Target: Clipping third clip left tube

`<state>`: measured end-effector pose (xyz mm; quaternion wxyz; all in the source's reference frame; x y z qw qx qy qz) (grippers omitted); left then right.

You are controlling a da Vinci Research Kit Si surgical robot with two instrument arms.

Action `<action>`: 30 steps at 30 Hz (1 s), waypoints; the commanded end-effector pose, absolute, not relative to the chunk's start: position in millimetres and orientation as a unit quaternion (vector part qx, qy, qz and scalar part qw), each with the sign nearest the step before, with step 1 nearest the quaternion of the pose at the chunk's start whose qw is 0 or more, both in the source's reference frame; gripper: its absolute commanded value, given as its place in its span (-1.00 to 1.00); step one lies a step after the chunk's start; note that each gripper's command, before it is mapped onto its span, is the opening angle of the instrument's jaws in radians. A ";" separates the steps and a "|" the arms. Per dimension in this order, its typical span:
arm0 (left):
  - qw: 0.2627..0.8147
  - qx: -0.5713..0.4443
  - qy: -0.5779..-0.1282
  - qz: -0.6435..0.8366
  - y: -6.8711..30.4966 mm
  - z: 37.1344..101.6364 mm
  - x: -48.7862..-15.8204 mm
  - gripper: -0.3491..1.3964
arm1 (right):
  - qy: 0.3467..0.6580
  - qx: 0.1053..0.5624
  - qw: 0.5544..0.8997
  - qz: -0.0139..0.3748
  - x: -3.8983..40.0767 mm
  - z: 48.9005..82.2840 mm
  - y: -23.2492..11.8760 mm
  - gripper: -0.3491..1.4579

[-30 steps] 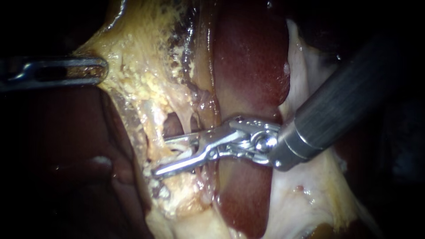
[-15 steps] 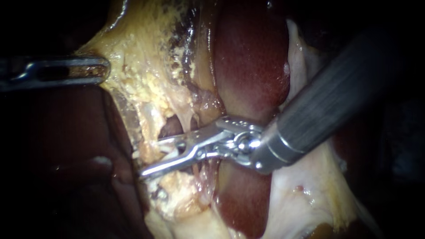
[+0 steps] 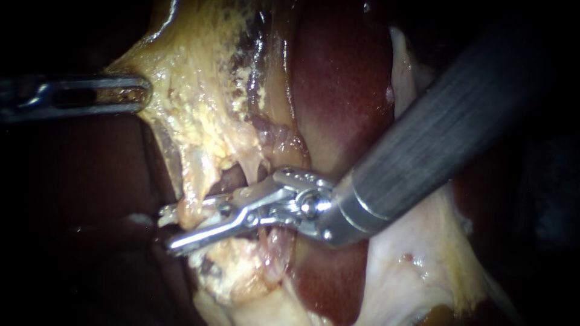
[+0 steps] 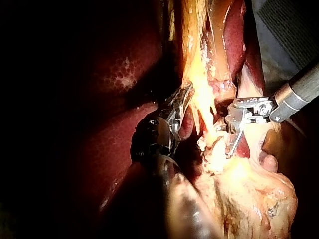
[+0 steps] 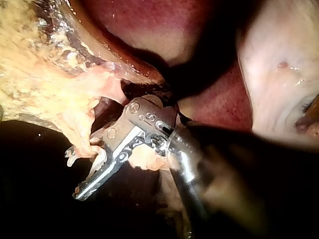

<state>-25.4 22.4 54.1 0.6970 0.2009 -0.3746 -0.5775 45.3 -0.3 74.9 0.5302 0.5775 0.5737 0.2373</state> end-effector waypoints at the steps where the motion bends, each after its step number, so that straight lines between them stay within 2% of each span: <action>1: 0.697 0.201 -0.374 -0.578 22.4 54.1 -25.4 -1.00 | 0.574 0.577 0.530 0.238 45.4 75.0 -0.3 0.00; 16: 0.697 0.200 -0.374 -0.579 22.2 53.8 -25.6 -1.00 | 0.583 0.554 0.514 0.298 45.5 77.7 2.9 -0.01; 30: 0.697 0.200 -0.374 -0.579 22.2 53.8 -25.6 -1.00 | 0.584 0.538 0.509 0.332 44.7 75.5 5.3 -0.02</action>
